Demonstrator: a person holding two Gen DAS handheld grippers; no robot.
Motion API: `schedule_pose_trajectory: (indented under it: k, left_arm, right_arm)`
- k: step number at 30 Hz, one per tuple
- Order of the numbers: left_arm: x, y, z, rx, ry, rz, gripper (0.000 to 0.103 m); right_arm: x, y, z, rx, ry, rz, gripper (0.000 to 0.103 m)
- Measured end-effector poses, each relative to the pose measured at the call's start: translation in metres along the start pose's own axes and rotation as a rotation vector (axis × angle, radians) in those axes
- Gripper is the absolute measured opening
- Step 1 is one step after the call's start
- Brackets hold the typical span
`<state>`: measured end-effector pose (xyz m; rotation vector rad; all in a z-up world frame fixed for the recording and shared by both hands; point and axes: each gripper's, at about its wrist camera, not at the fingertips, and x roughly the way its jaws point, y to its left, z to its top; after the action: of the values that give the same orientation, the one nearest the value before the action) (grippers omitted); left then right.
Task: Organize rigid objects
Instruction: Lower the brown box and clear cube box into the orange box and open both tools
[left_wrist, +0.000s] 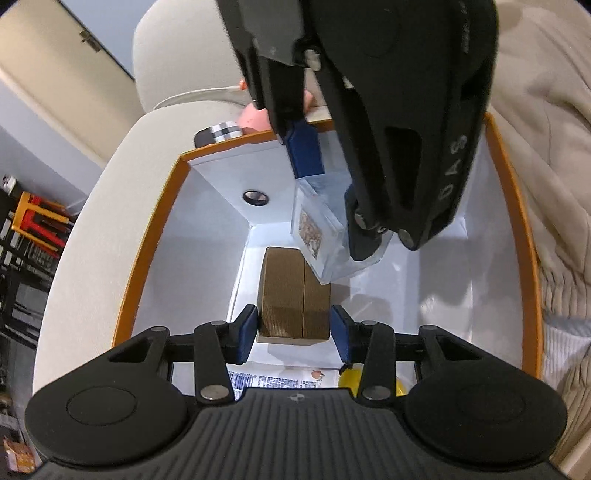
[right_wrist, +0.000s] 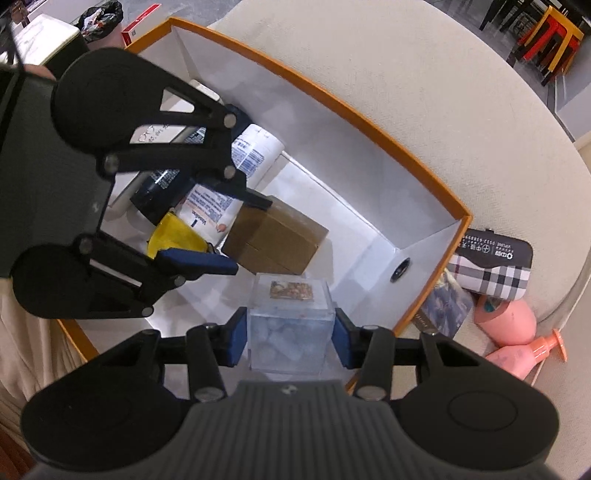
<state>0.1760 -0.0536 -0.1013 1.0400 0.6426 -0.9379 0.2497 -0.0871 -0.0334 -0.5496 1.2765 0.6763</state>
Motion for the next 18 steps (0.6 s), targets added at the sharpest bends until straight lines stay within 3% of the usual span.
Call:
schedule_pose_trajectory:
  k: [2,5,8,11,12,13,15,18]
  left_arm:
    - [-0.002,-0.002,0.001,0.022,-0.001,-0.023,0.046]
    - [0.010,-0.006,0.002,0.015,0.037,-0.045,0.034]
    - [0.023,-0.002,-0.002,-0.049,0.077,-0.005,0.032]
    - [0.029,0.012,-0.007,-0.163,0.080,0.007,0.032]
    - [0.027,0.016,-0.008,-0.193,0.069,-0.004,0.033]
    - [0.026,0.020,-0.008,-0.223,0.056,-0.019,0.046]
    - [0.027,0.025,-0.008,-0.258,0.058,-0.020,0.058]
    - [0.032,0.033,-0.008,-0.309,0.079,-0.001,0.058]
  right_arm:
    - [0.001,0.002,-0.001,-0.003,-0.001,-0.002,0.047]
    - [0.006,0.004,0.000,0.003,0.005,0.004,0.047]
    - [0.012,0.007,0.006,0.010,0.003,0.015,0.046]
    - [0.022,0.015,0.008,-0.005,-0.005,-0.040,0.046]
    - [0.024,0.016,0.006,-0.011,-0.010,-0.055,0.046]
    - [0.025,0.015,0.007,-0.009,-0.021,-0.062,0.046]
    - [0.025,0.012,0.008,0.003,-0.033,-0.062,0.046]
    - [0.023,0.006,0.010,0.035,-0.074,-0.046,0.046]
